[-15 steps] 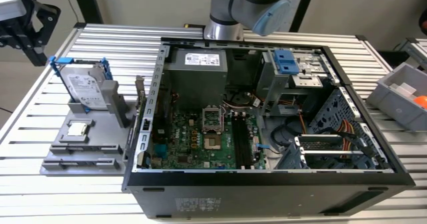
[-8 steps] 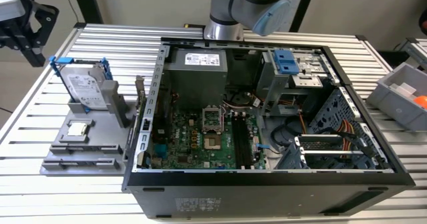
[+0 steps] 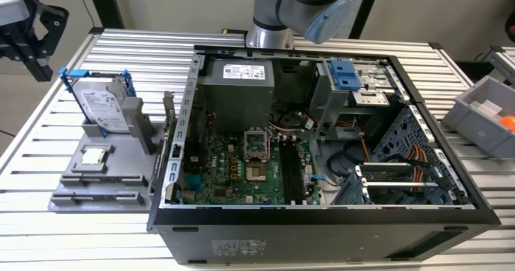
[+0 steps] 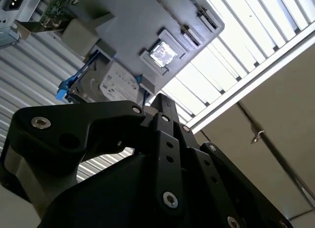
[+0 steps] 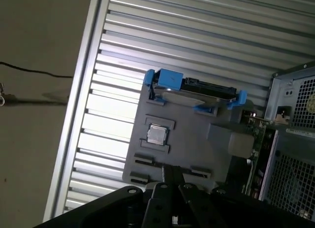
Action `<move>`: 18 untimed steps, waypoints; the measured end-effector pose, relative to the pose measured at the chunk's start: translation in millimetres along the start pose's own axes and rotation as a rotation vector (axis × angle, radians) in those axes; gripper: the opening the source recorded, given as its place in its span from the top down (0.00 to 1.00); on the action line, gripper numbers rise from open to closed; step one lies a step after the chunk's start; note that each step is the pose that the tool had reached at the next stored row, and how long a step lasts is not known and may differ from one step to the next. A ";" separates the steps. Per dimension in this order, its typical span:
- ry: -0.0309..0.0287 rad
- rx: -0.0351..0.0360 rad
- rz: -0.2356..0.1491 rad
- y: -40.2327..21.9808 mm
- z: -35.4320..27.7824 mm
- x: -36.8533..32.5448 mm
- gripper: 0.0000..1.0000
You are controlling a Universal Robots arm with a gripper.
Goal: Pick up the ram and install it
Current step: 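Pick up the ram and move it above insertion slot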
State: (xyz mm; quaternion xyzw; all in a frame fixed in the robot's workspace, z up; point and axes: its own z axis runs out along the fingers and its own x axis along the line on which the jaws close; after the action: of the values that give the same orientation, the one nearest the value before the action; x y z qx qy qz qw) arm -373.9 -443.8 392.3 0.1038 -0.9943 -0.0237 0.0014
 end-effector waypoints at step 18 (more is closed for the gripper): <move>-0.0063 0.0003 0.134 -6.3 0.6 1.9 1.00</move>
State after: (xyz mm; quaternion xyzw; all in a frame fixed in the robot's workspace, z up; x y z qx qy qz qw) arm -374.4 -450.3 391.5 0.0367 -0.9990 -0.0238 -0.0002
